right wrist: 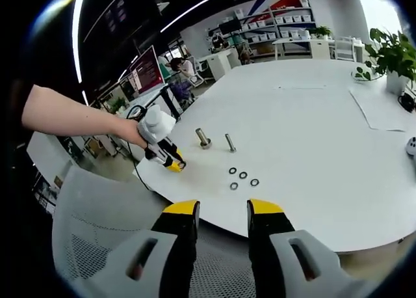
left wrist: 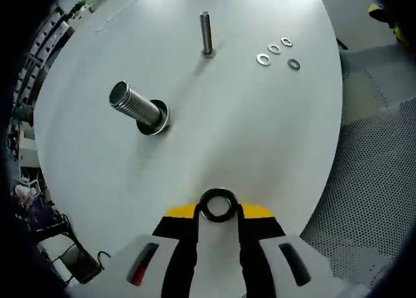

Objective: Place the washer onto the threaded stud by aligning its center hole with the stud, sliding it down to the base, and recovering from edge contact or off-axis alignment until the washer reaches the visible bottom stop.

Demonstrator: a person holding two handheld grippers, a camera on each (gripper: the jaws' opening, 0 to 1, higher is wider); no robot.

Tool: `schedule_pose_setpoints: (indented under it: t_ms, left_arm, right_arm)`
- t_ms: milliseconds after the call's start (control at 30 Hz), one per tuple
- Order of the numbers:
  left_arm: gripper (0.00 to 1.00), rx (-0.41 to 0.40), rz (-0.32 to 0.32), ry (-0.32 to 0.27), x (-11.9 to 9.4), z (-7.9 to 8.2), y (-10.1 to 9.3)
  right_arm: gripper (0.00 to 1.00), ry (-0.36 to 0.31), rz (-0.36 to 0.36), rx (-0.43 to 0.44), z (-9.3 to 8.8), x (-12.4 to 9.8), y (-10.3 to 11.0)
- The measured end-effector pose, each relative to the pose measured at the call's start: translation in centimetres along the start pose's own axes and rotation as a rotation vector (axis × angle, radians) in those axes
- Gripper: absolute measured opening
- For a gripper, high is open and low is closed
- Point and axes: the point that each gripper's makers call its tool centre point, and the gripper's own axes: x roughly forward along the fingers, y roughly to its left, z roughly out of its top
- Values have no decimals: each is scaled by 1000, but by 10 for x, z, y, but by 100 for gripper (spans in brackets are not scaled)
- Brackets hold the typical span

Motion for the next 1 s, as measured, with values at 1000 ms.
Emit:
schedule_pose_setpoints:
  t_ms: [1000]
  left_arm:
    - [21,-190,20,-22,-1,0,4]
  right_arm:
    - [32,16,3,-4,-2,2,1]
